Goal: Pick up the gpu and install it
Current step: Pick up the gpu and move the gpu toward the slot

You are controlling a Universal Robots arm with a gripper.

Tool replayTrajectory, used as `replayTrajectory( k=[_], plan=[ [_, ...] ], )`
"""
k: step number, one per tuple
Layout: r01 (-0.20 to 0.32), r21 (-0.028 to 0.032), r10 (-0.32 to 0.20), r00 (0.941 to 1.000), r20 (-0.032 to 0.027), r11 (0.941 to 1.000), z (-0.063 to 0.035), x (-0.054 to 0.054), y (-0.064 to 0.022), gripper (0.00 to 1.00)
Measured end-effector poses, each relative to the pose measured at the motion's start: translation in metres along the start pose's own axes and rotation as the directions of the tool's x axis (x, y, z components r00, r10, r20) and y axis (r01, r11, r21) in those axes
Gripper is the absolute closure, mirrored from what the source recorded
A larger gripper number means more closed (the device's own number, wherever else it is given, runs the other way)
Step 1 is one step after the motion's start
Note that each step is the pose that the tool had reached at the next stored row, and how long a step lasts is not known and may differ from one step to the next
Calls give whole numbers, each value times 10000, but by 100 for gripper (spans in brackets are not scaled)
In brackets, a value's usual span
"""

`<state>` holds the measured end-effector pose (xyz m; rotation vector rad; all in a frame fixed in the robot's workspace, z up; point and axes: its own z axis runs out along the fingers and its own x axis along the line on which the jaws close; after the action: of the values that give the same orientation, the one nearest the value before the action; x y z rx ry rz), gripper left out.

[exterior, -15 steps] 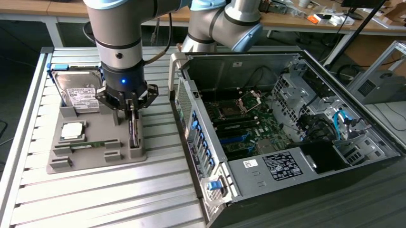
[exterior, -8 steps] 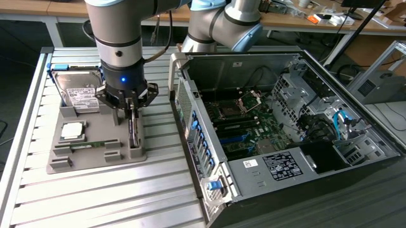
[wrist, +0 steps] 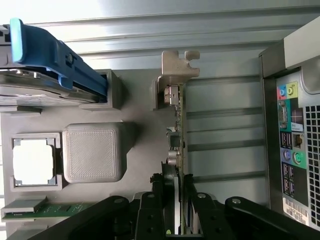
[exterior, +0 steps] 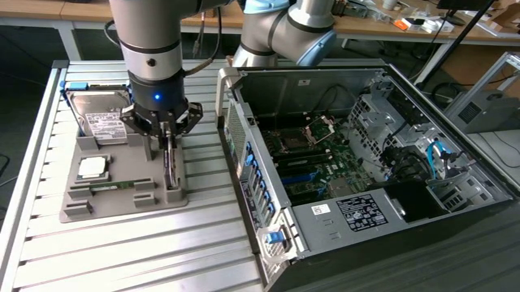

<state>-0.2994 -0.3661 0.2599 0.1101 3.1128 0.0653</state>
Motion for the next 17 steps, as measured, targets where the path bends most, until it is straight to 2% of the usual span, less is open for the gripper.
replayTrajectory(
  k=[17],
  plan=[
    [0, 0, 0, 10000, 0, 10000, -179, -4, 8, 73]
  ],
)
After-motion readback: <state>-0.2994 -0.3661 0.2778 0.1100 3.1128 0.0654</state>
